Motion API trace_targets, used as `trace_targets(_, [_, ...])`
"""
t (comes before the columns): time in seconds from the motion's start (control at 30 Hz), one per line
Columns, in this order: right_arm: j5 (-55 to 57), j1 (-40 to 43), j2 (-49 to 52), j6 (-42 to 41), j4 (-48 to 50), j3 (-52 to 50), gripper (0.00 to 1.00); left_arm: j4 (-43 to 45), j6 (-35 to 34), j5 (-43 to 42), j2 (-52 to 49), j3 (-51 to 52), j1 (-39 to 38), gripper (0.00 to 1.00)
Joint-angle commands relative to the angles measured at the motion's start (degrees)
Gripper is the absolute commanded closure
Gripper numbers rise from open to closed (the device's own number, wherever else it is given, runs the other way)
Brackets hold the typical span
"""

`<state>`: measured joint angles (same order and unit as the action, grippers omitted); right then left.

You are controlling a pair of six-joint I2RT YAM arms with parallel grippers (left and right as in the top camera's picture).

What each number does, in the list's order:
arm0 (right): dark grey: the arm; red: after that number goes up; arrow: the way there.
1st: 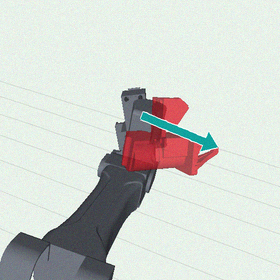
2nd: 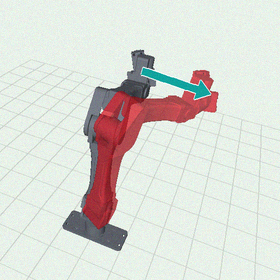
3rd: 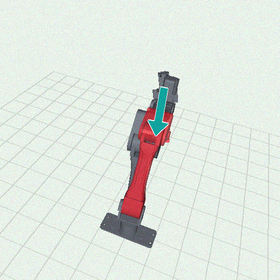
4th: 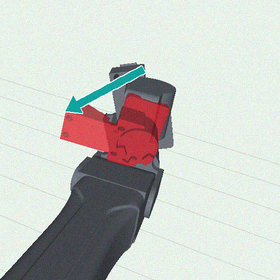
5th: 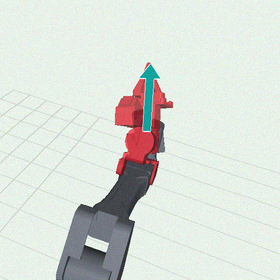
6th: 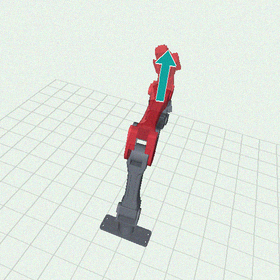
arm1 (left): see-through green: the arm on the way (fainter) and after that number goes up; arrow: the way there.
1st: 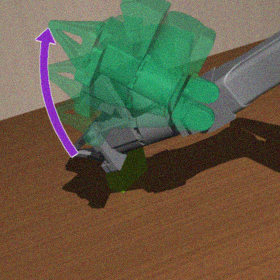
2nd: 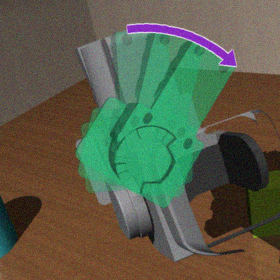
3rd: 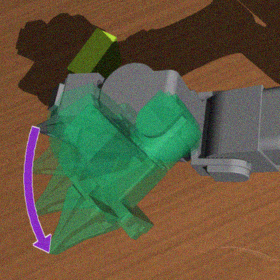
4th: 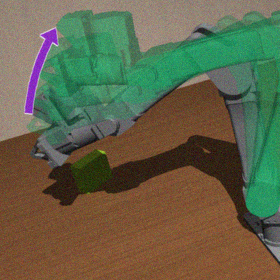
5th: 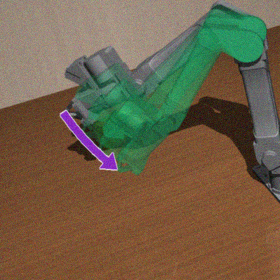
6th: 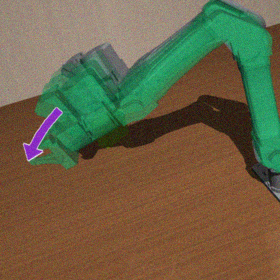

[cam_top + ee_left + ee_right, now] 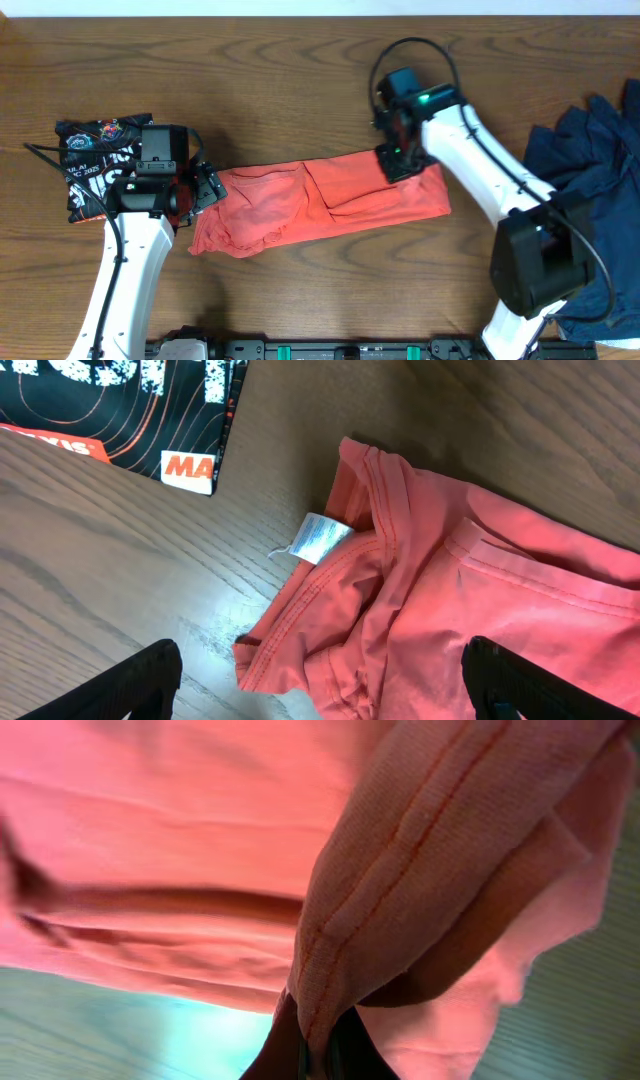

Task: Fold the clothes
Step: 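Grasp the right end with the right gripper and fold it leftward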

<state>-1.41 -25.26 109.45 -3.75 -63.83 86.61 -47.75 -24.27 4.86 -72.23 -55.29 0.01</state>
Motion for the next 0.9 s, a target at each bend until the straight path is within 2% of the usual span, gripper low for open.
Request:
trace_targets(0.0, [-0.57,-4.07,0.61,-2.25,0.98,-0.35,0.99,-0.26,-0.94,0.04,0.09,-0.76,0.35,0.09])
trace_targets(0.17, [-0.59,-7.69,1.16,-2.69,2.19,-0.37,0.98,-0.44,-0.94,0.04,0.09,-0.76,0.35,0.09])
trace_targets(0.2, [-0.59,-8.17,1.29,-2.69,2.36,-0.37,0.94,-0.52,-0.94,0.04,0.09,-0.76,0.35,0.09])
trace_targets(0.33, [-0.81,-9.55,1.31,-2.64,3.37,-0.37,0.37,-0.92,-0.94,0.04,0.07,-0.76,0.35,0.09])
trace_targets(0.4, [-2.10,-9.88,1.31,-2.62,4.00,-0.37,0.28,-1.09,-0.94,0.04,0.04,-0.76,0.35,0.09])
trace_targets(0.6, [-0.70,-9.14,1.31,-2.62,4.66,-0.37,0.28,-2.47,-0.94,0.04,0.02,-0.70,0.35,0.09])
trace_targets(0.7, [3.63,-7.78,1.31,-3.06,4.50,-0.37,0.27,-3.02,-0.94,0.04,0.00,-0.28,0.35,0.03])
trace_targets(0.87, [15.23,-3.32,0.70,-11.54,3.58,-0.22,0.21,-3.23,-0.85,0.04,-1.09,0.70,0.35,0.02])
